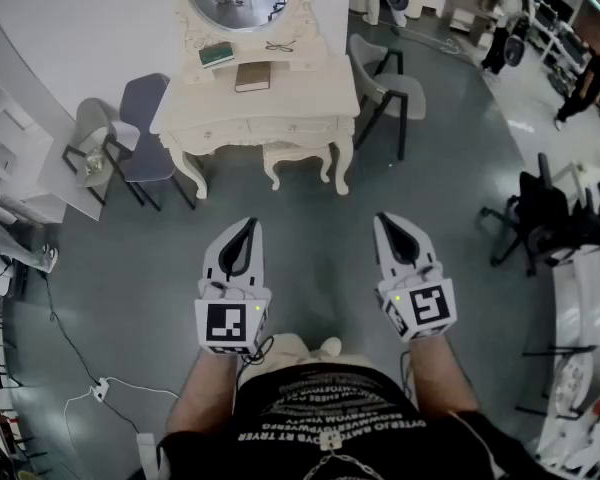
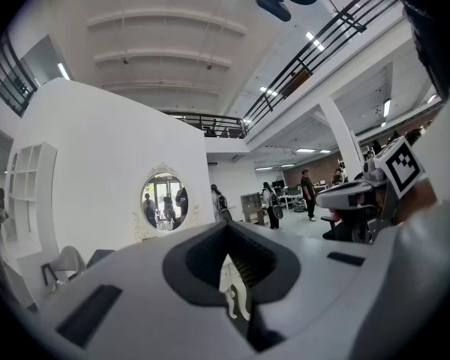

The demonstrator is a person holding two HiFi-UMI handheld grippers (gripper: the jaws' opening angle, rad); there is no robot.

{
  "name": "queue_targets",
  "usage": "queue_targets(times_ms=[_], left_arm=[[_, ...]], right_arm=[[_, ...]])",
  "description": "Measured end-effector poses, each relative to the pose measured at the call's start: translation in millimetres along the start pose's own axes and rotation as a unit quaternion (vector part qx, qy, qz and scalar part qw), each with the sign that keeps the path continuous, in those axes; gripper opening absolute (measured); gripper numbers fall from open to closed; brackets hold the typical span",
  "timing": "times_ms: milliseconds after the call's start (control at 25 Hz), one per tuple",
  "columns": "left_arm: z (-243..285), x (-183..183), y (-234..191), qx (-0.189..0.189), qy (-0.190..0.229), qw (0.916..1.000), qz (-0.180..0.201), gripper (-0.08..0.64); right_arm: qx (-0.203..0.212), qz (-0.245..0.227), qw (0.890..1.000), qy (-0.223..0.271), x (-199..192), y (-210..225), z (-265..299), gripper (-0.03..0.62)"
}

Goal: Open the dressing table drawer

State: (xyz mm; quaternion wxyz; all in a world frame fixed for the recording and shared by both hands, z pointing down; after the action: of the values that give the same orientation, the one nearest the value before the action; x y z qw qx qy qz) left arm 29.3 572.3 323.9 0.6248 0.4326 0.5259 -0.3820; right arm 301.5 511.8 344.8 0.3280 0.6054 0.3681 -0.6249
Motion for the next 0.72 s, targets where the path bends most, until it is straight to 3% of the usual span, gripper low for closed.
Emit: queue_targets(times_ms=[240, 360, 560, 720], left_arm=[[13, -5, -6, 0.000, -0.010, 0.9999, -0.002, 0.002], [22, -8, -14, 0.000, -0.012, 0.9999, -0.008, 0.002], [49, -14, -30, -0.009, -0.013, 0.9997, -0.021, 0.002], [75, -13, -45, -0.019, -0.011, 0.9997, -0.007, 0.002]], right_arm=[[-0.005, 0.006, 1.000, -0.017, -6, 8, 15, -0.008], [0.014, -0.002, 1.000, -0.021, -11, 14, 28, -0.008], [0.013, -0.008, 1.000, -0.008, -11, 22, 50, -0.008], [0.008, -0.007, 1.000, -0.002, -6, 28, 69, -0.008]])
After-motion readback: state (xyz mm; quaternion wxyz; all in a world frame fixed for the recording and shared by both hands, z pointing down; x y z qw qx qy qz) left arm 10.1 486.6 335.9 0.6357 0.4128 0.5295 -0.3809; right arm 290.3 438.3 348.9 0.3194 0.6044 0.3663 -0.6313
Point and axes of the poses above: the fingertips, and each gripper's own axes: z forward along the fingers, y to its right, x out of its top, the point moved 10 cm from there along -z, backward along the fingers, and after that the axes turned 9 degrees about -x, right-handed, at the moved point
